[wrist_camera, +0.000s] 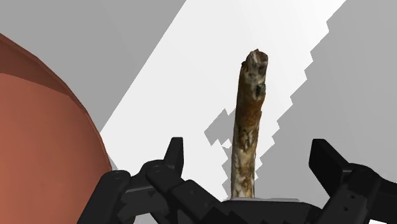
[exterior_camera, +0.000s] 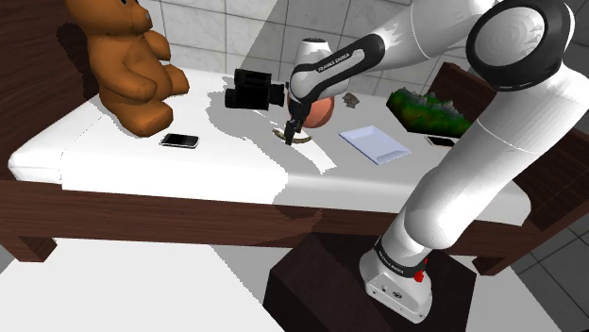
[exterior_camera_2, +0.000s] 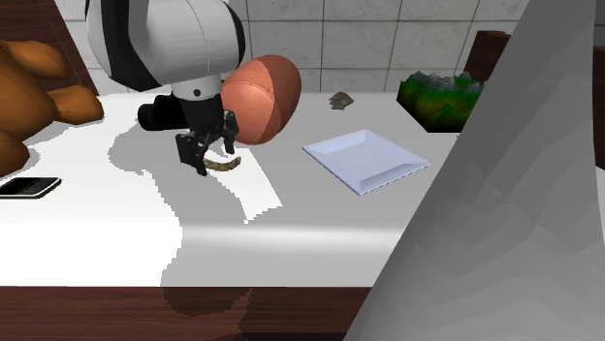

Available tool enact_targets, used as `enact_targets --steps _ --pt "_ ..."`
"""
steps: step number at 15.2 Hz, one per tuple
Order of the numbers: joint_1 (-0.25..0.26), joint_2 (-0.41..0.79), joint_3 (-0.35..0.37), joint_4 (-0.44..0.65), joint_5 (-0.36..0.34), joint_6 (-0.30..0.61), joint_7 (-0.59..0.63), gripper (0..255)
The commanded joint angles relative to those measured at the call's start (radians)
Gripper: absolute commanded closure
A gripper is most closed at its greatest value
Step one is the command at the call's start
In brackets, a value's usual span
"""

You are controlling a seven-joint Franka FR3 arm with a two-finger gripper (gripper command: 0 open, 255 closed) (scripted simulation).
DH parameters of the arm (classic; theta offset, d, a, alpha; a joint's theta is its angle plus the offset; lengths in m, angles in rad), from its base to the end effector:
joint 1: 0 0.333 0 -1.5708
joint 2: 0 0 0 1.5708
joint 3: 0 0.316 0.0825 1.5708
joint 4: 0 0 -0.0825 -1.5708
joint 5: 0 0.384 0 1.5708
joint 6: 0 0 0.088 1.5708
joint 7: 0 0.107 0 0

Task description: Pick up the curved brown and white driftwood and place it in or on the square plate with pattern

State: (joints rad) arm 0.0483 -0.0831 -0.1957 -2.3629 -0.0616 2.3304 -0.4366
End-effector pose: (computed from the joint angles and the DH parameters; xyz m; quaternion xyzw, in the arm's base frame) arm 0.4890 -0.0738 0.3642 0.9859 0.1646 0.0194 0.0212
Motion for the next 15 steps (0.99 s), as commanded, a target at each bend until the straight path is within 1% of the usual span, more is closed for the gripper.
enact_targets --steps 1,6,7,15 --pt "0.000 0.001 0.000 -0.003 0.000 0.005 0.000 0" --pt "0.000 0.001 0.000 -0.003 0.000 0.005 0.000 0" --pt "0.000 0.001 0.000 -0.003 0.000 0.005 0.000 255" --pt "0.000 0.001 0.000 -0.003 0.000 0.005 0.000 255"
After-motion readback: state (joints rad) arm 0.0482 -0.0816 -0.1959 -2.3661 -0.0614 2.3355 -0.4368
